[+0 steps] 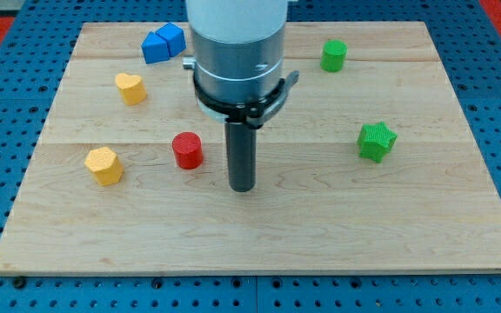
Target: Push the red circle to the bottom right of the red star
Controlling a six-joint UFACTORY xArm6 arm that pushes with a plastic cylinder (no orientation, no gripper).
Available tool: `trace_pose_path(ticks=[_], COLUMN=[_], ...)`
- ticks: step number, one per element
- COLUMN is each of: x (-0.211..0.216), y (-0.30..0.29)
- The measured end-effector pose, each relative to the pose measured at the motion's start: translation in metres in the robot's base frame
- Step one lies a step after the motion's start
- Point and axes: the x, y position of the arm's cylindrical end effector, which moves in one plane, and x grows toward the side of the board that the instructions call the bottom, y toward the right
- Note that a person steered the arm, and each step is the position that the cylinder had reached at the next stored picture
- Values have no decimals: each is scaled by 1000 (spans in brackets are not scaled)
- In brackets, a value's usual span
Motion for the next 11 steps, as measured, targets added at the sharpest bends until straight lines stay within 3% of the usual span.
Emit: trace_pose_path(ticks=[3,6,7,9,11], x=[4,-84,-87,-77,-6], y=[-87,-63,-63,-30,31])
